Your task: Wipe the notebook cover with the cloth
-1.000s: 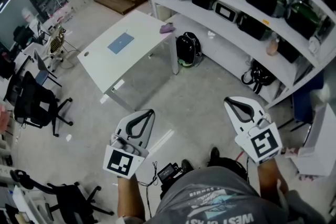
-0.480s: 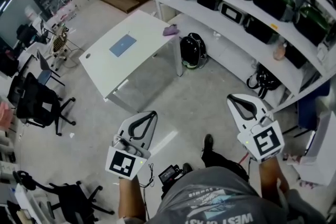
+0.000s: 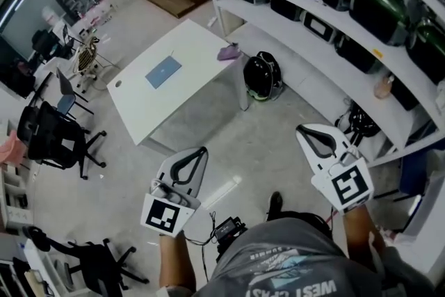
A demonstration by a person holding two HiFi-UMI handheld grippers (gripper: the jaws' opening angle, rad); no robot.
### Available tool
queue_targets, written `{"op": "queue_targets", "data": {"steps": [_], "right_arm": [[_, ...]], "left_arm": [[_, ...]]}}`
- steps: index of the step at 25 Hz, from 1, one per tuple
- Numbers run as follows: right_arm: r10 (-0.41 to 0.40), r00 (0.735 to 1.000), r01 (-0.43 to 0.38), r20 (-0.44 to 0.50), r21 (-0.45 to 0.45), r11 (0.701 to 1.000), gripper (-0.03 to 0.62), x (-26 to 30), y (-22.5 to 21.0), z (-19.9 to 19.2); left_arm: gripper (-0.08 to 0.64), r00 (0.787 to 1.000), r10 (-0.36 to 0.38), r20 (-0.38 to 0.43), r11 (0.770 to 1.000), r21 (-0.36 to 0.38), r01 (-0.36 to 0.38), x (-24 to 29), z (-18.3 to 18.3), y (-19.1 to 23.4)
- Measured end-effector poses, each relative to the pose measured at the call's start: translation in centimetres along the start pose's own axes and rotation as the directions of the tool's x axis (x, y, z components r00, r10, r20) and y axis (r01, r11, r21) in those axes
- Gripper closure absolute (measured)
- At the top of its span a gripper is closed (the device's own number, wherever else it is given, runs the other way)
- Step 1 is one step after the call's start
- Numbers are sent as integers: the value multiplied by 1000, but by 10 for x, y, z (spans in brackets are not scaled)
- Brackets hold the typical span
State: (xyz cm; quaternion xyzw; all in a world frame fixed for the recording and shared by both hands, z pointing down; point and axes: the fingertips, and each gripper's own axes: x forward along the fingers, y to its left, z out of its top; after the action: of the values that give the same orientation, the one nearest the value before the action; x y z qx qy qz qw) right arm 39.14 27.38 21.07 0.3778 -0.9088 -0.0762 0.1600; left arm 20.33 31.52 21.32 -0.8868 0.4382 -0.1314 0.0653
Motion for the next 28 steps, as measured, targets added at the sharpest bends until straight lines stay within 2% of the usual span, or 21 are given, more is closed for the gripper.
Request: {"op": "queue_targets", "data": {"steps": [7,15,21,28], "right_arm": [[69,997,-69,25,-22,997,561,29,-49,-6],[89,996,-89,23,8,996,561,58,-84,-20],[84,996,-84,9,14,996,561,90,-96,-28],[54,998,-54,-30,13,998,561,153,-111,-18]], "left_arm": [[558,999,30,-13,999,19,-30,62,13,14],[558,997,79,-24,997,28,-79,93,21,45],[558,997,65,-29,997,32,-64,115,7,73],[558,999,33,-12,999,30,-33,143,-8,139]]}}
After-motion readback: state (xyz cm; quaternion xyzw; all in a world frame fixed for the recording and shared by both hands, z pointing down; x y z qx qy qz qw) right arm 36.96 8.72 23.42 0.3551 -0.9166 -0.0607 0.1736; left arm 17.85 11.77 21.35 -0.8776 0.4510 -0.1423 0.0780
